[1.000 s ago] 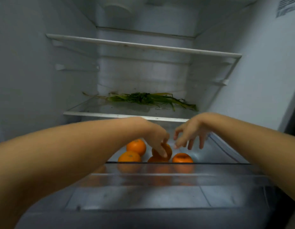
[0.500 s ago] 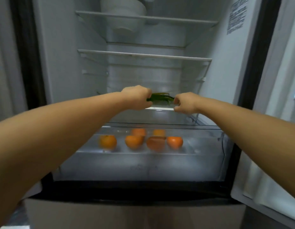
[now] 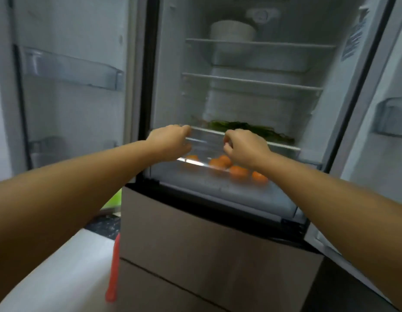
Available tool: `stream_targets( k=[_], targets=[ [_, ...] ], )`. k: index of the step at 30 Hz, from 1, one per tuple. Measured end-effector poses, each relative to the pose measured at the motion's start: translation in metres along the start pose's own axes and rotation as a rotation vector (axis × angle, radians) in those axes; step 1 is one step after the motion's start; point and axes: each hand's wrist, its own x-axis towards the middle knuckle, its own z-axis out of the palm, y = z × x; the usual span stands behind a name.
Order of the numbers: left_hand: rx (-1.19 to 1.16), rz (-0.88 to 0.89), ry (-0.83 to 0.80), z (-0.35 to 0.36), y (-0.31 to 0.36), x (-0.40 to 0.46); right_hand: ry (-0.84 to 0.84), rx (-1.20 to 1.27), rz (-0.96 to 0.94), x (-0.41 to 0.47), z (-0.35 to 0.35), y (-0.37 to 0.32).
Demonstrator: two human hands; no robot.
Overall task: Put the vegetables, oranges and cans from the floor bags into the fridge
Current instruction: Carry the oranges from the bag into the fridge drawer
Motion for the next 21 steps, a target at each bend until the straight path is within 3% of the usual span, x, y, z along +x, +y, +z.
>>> stream_targets(
  k=[5,11,21],
  targets=[
    [-0.042,-0.199,-0.105,0.025,-0.032,-0.123,-0.142,0.129,-0.095,-0.069,0.052,-0.060],
    [-0.072,-0.539,-0.199,0.046,-0.086,-0.299,-0.409,0.340,-0.199,-0.167,0.126,-0.198],
    [0.020,-1.017,-0.218,-0.045,-0.189,-0.616,-0.505,0.496,-0.614,-0.280,0.081,-0.506]
  ],
)
